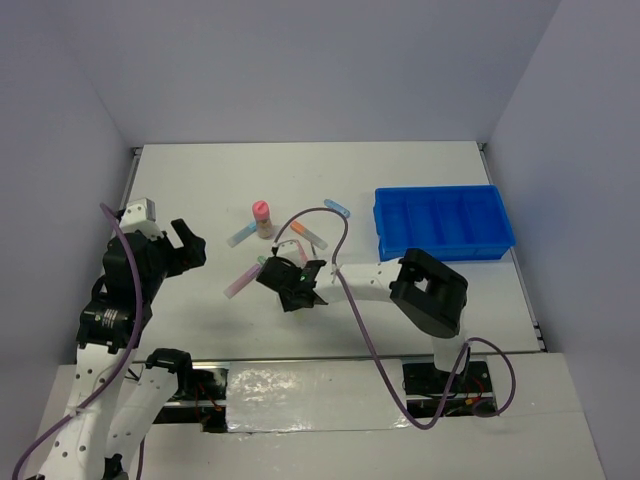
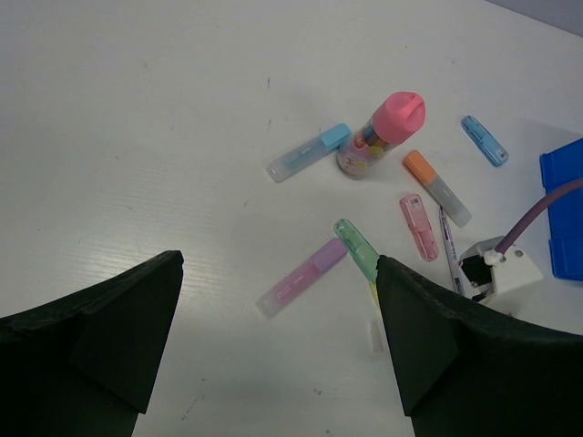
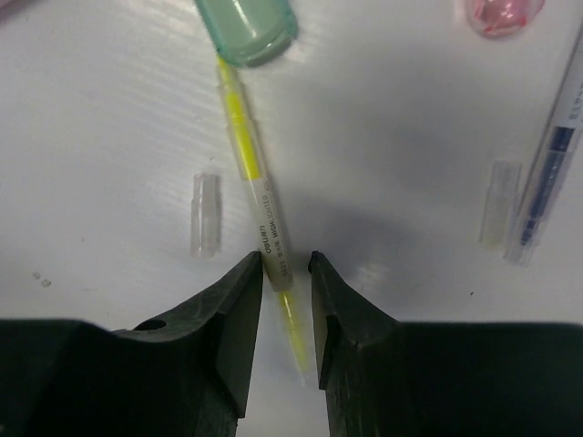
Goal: Sort the stationery into containers
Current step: Pick up the pen from the center of the board.
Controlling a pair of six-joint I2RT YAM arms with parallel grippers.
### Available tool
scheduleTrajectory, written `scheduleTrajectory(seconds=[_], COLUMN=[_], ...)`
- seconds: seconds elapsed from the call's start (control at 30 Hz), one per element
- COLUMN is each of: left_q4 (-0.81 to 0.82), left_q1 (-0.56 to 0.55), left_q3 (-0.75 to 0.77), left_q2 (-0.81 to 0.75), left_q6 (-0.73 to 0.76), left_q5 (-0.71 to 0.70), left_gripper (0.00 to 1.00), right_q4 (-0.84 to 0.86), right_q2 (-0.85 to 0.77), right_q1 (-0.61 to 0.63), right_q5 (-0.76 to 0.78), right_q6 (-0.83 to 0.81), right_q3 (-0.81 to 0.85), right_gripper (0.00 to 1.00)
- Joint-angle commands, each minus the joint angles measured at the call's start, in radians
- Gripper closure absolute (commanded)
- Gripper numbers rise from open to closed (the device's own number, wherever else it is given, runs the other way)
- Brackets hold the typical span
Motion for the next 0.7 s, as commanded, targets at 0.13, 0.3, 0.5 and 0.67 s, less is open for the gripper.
scheduleTrajectory(seconds=[0.13,0.3,0.5,0.67], left_q4=[0.037,0.037,0.037,0.037], left_q1=[-0.004,-0.004,-0.004,-0.004], left_q3=[0.002,0.002,0.002,0.002], left_q2=[0.006,0.009,0.014,0.020], left_q6=[0.003,0.003,0.004,0.004], left_q5=[0.013,0.012,0.013,0.016], left_gripper=[0.01,0.01,0.01,0.01], right_q4=[-0.053,-0.072,-0.076,-0.065], right_q2=[0.045,0.080,0.100,0.120], right_q1=[-0.040,-0.040,-0.043,-0.048], right_q5=[0.010,0.009,0.015,0.002], right_q6=[-0.055,-0.085,-0.139,-0.165], right_q3=[0.022,0.064,0.088,0.102], right_gripper=[0.64,0.63,0.63,0.63])
